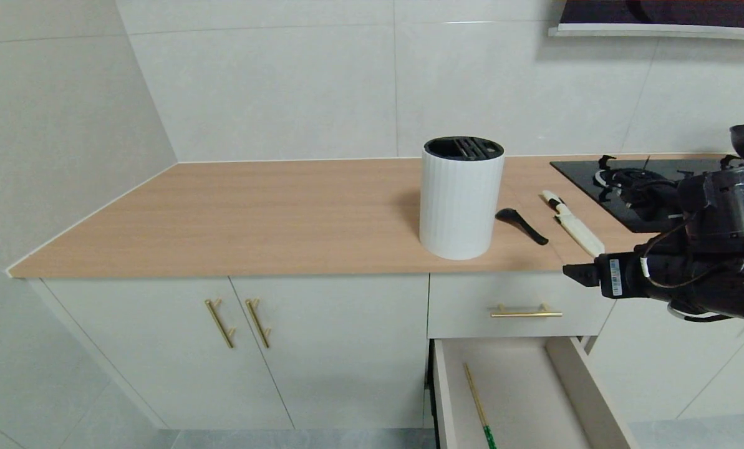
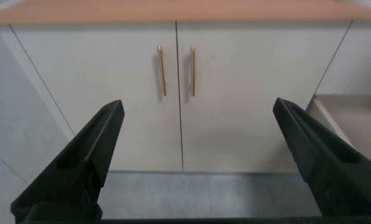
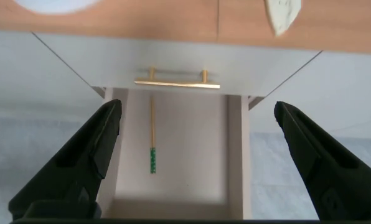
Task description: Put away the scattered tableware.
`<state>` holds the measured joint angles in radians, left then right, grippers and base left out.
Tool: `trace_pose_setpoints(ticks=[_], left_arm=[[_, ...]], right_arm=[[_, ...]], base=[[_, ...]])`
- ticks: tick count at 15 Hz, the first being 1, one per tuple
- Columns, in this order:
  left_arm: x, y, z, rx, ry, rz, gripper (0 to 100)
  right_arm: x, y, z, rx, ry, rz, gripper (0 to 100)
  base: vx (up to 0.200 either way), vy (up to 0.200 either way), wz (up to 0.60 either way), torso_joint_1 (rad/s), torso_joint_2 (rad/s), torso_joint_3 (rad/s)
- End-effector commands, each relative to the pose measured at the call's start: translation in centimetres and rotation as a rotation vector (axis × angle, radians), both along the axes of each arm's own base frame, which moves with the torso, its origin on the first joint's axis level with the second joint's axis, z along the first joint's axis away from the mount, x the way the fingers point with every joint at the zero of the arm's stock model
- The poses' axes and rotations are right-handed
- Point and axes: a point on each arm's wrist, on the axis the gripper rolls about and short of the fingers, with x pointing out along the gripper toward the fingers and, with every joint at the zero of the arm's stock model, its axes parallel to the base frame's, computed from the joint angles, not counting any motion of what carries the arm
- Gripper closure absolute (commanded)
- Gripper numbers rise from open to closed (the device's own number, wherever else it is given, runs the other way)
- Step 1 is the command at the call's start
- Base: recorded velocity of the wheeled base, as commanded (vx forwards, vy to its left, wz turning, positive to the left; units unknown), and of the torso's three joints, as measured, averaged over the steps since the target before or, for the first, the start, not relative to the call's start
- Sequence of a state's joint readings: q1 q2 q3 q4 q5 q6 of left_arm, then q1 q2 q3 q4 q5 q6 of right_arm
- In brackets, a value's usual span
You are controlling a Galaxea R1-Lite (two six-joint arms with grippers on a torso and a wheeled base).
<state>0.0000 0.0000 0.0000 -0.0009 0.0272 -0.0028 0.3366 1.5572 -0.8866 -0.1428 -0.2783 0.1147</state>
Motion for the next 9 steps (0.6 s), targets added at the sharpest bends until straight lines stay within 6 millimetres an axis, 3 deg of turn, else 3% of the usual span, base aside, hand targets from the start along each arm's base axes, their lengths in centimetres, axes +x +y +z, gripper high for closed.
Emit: trace_pose_setpoints(ticks=[1,3,6,9], left_arm=[[0.0,0.0,0.0,0.000,0.001,0.000,0],[0.0,0.0,0.0,0.000,0.001,0.000,0],[0.0,0.0,0.0,0.000,0.001,0.000,0],[0.0,0.0,0.0,0.000,0.001,0.000,0]], right_arm=[[0.5,-0.3,-0.2,0.001,-0.004,-0.015,0],[2.2,-1.2,-0.4,-0.012,-0.047,-0.043,0],[8.6,-1.2,-0.3,-0.019,-0.186,0.020,0],[14.2,-0.8,-1.2,-0.015,-0.215,0.111,0]], base=[[0.000,0.000,0.00,0.071,-0.17,-0.090],[0.000,0.000,0.00,0.036,-0.07,-0.041],[0.000,0.000,0.00,0.000,0.00,0.000],[0.000,0.000,0.00,0.000,0.00,0.000]])
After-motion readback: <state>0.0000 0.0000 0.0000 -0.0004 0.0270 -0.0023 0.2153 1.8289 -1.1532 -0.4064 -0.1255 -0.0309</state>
